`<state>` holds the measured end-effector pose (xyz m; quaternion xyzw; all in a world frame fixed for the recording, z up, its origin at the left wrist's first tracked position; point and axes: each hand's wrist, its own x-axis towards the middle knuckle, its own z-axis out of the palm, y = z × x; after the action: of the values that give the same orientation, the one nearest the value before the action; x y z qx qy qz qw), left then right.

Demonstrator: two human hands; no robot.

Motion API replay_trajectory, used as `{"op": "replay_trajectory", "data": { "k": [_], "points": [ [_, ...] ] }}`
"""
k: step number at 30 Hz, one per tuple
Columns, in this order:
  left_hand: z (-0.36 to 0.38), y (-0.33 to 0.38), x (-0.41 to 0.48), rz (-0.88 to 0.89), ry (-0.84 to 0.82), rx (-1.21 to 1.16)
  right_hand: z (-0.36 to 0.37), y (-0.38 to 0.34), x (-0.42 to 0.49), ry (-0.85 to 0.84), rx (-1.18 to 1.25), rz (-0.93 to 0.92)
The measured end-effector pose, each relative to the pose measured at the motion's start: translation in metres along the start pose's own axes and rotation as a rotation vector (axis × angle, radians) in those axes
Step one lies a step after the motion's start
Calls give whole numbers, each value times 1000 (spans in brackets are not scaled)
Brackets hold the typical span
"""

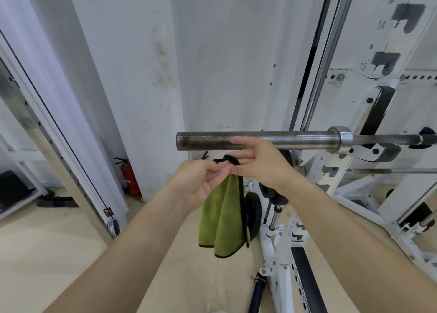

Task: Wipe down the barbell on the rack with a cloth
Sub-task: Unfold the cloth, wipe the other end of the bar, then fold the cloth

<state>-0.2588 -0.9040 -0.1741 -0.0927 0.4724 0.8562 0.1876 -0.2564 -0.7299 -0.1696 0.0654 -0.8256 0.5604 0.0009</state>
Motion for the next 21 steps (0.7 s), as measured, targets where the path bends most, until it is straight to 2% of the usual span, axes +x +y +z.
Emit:
{"op": "replay_trajectory", "data": {
  "k": [4,6,8,10,14,17,21],
  "points": [
    [-11,0,0,-1,-30,61,-2,1,4,-13,-5,-37],
    [-17,-1,2,41,0,309,-7,-3,6,-28,-18,-63],
    [-24,-8,9,198,100,658,-13,-11,9,-31,-39,-98],
    [-32,-17,17,379,137,873,-19,-21,12,-29,-57,-138],
    [-41,-39,28,465,-34,1110,-30,-34,17,21,-28,-198],
    [-50,-54,31,440,-14,1189,-36,-39,21,81,13,-210],
    [-64,-65,33,420,-56,1076,-39,-37,24,187,44,-200]
  ]
}}
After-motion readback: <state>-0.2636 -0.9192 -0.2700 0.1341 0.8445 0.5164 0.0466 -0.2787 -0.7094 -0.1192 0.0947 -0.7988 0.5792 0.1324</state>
